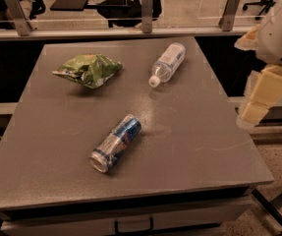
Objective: Pick redbull can
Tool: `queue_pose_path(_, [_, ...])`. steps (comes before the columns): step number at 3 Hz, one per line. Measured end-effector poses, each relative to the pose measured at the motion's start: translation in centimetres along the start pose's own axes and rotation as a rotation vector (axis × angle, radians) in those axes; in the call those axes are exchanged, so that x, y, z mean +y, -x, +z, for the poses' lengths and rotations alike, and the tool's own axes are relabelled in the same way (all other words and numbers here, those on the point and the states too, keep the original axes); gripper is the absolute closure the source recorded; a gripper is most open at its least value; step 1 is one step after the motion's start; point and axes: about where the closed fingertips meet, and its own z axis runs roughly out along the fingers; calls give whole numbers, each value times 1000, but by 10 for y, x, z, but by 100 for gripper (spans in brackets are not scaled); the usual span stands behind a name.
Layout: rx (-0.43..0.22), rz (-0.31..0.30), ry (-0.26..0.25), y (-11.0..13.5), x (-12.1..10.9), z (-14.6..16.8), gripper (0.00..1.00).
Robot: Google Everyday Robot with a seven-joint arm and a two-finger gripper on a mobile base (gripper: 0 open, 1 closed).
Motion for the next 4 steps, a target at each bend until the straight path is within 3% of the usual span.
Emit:
queue_pose_path(1, [-74,-111,28,40,-4,18,0])
queue_pose_path(2, [-151,-285,49,91,0,40,0])
queue_pose_path(3, [-187,-412,66,124,8,58,0])
queue_pose_path(4, [-175,-592,136,155,27,89,0])
